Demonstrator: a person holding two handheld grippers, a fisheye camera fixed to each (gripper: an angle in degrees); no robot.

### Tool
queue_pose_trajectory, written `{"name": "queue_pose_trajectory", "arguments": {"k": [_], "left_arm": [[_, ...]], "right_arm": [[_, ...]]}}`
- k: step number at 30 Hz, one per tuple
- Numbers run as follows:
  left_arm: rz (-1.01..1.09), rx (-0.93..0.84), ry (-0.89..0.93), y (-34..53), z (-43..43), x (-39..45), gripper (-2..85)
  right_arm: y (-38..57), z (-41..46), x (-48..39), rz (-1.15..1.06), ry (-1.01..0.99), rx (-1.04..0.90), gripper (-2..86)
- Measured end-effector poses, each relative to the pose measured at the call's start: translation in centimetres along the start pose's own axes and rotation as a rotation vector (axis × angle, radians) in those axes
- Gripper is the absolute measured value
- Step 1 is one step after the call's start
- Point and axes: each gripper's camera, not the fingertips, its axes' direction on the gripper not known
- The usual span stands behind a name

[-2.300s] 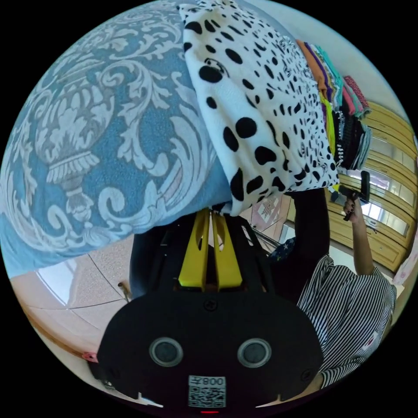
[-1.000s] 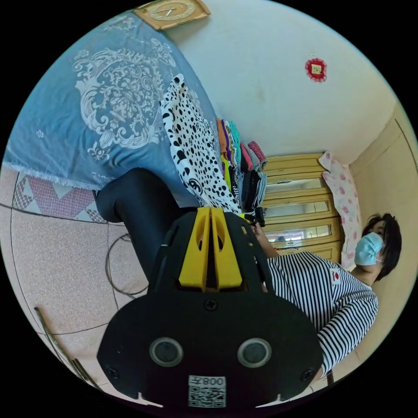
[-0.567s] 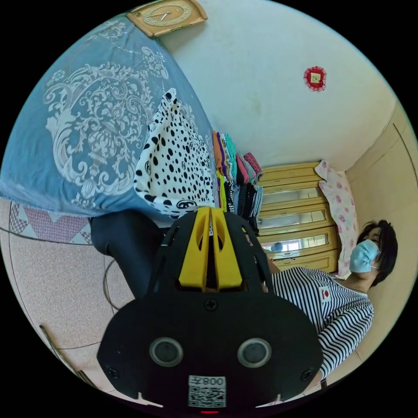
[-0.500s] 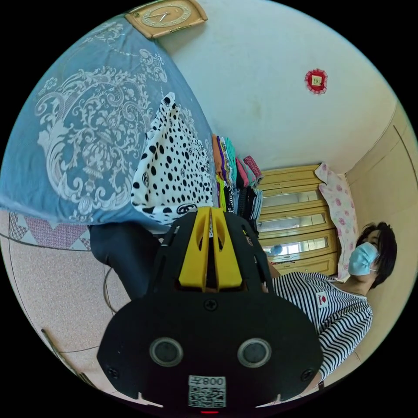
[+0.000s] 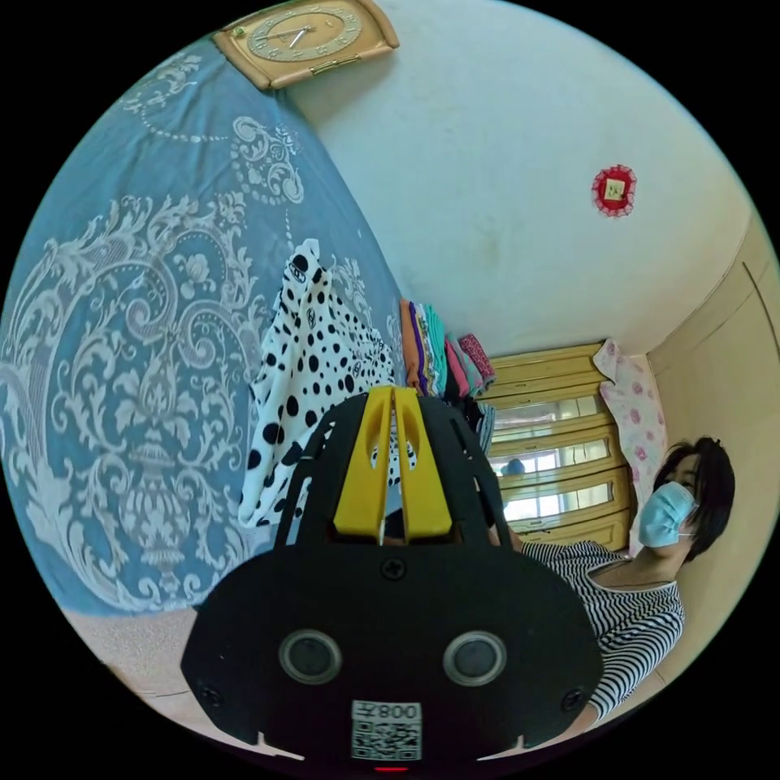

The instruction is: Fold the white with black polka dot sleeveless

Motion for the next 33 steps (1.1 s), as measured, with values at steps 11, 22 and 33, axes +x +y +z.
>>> {"name": "queue_pose_trajectory", "arguments": {"k": [11,22,33], "left_arm": [[0.0,0.024,-0.013,-12.9,11.0,-8.9,0.1],[-0.048,0.047,-0.05,-22.4,21.3,-16.7,0.2],[-0.1,0.092,-0.099,-29.9,30.7,-21.8,0.2]], "right_arm": [[-11.5,4.2,8.4,-0.005,0.0,0.019,0.2],[-20.7,10.3,17.9,0.043,-0.016,0.025,0.2],[-26.8,15.0,25.0,0.094,-0.04,0.039,0.3]]}}
